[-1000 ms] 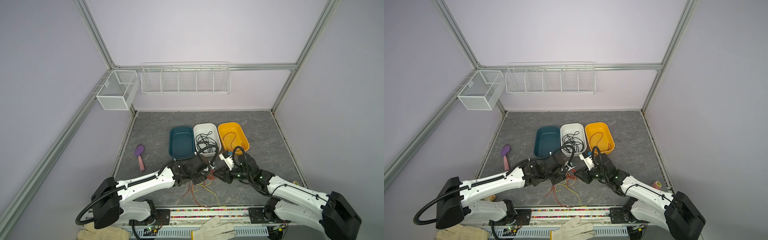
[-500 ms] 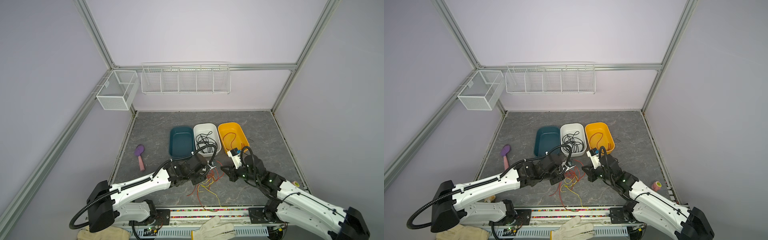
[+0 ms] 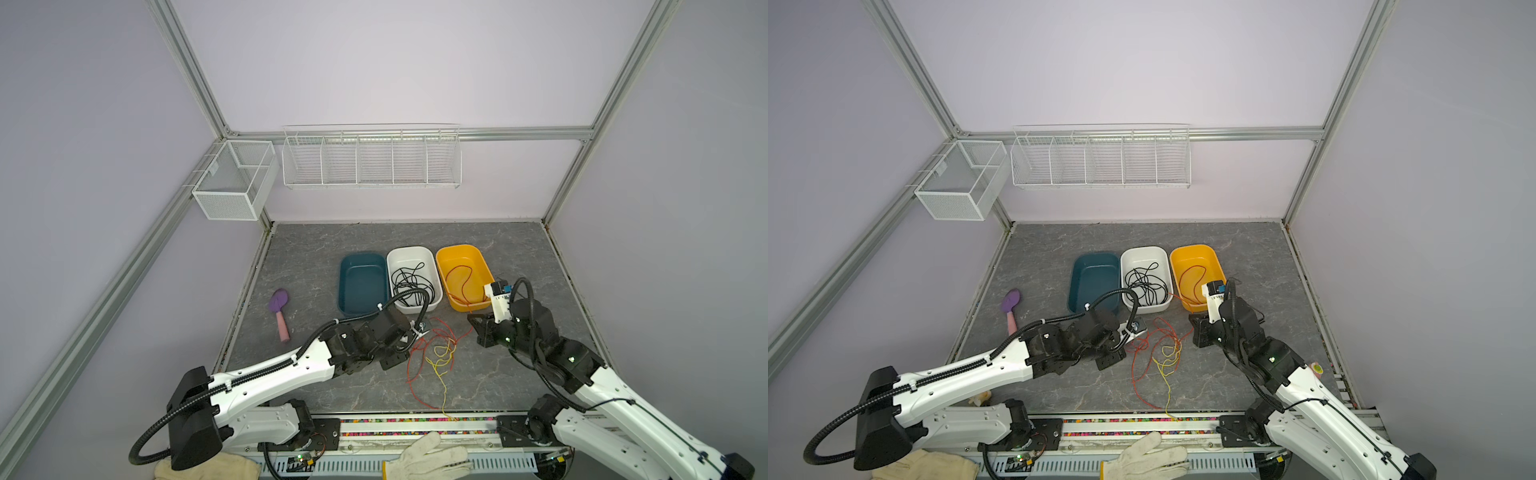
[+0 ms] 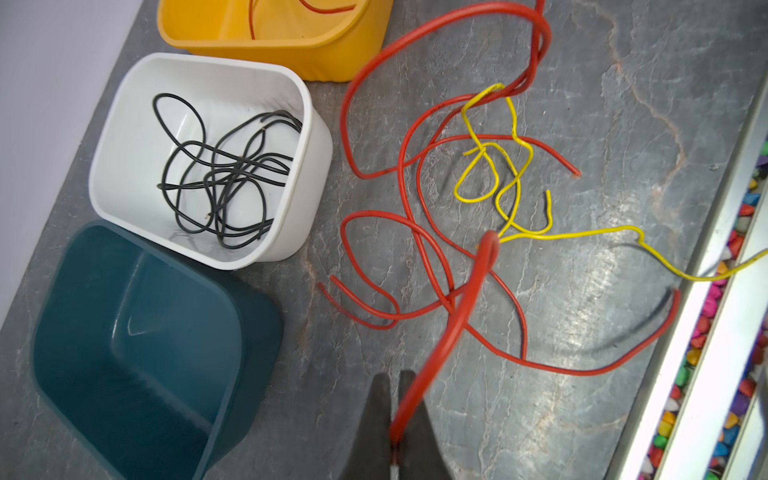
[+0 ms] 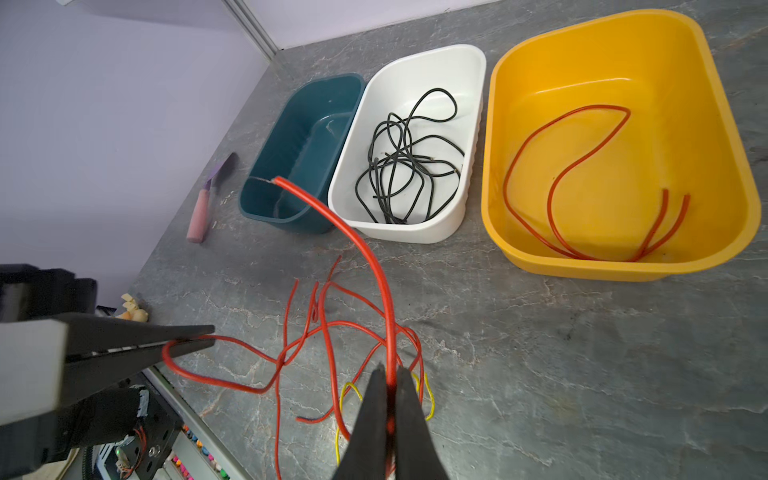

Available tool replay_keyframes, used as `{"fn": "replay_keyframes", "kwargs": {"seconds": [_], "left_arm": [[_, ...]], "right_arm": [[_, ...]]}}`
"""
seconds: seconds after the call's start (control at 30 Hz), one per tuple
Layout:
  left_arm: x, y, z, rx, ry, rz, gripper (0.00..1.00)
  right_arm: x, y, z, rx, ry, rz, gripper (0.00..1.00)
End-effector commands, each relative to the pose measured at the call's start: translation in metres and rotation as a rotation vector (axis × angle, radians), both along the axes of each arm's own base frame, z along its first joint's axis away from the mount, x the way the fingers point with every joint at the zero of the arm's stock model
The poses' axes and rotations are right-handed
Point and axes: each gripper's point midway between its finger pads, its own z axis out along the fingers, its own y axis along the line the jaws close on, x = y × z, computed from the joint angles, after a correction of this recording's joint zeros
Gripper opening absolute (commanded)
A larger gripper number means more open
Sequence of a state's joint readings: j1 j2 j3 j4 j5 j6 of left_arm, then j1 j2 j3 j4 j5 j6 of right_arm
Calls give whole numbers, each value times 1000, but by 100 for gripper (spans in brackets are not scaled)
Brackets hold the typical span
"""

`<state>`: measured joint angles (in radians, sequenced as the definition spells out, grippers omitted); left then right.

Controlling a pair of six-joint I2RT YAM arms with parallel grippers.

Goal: Untangle the cables

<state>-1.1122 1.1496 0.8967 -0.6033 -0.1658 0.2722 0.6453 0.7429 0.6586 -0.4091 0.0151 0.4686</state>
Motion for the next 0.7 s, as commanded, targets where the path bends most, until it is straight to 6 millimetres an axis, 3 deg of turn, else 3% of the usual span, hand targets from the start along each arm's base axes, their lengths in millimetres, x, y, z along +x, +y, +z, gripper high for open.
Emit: {"fn": "replay_keyframes", "kwargs": {"seconds": [0.0, 0.23, 0.53, 0.67], "left_arm": [[-1, 6, 37, -130, -60, 21, 0], [-12, 31, 97, -325, -139, 41, 0], [-27, 63, 137, -369, -117, 77, 0], [-32, 77, 158, -408, -121, 93, 0]], "right_arm": [[-1, -10, -18, -44, 67, -34, 6], [6, -27, -62, -90, 178, -120, 6], [14, -36, -120, -88, 332, -155, 6], [13, -25, -131, -31, 352, -105, 6]]}}
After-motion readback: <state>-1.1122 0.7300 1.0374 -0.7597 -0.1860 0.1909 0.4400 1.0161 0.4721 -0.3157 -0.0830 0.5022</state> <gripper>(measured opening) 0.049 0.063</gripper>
